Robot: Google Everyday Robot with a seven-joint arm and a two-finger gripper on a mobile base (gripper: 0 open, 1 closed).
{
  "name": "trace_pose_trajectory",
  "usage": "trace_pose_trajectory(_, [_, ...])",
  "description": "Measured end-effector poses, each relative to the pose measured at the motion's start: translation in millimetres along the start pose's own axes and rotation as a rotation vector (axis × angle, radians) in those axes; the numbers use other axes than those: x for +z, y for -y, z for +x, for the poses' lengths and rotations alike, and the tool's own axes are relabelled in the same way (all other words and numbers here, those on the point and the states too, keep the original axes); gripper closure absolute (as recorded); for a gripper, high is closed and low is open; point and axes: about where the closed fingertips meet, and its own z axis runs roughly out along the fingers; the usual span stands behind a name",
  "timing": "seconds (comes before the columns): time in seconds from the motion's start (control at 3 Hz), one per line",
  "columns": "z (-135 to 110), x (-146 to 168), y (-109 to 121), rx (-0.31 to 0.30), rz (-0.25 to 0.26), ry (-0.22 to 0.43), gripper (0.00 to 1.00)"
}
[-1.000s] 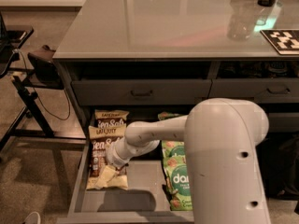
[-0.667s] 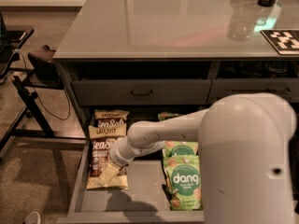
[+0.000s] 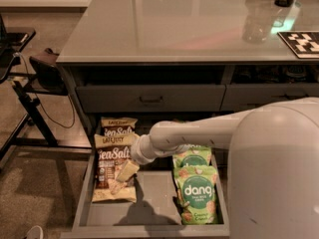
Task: Pick brown chip bag from middle drawer and place on counter
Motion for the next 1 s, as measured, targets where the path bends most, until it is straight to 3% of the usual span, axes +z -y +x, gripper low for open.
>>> trace_pose_trajectory(0.33, [31,20,31,0.076,0.0,0.016,0.0])
trace_pose_trajectory(0.67, [63,53,51,0.142,-0.037,0.01,0.0])
trace_pose_trajectory(1.0, [79,86,63,0.178,-0.081,0.012,0.0])
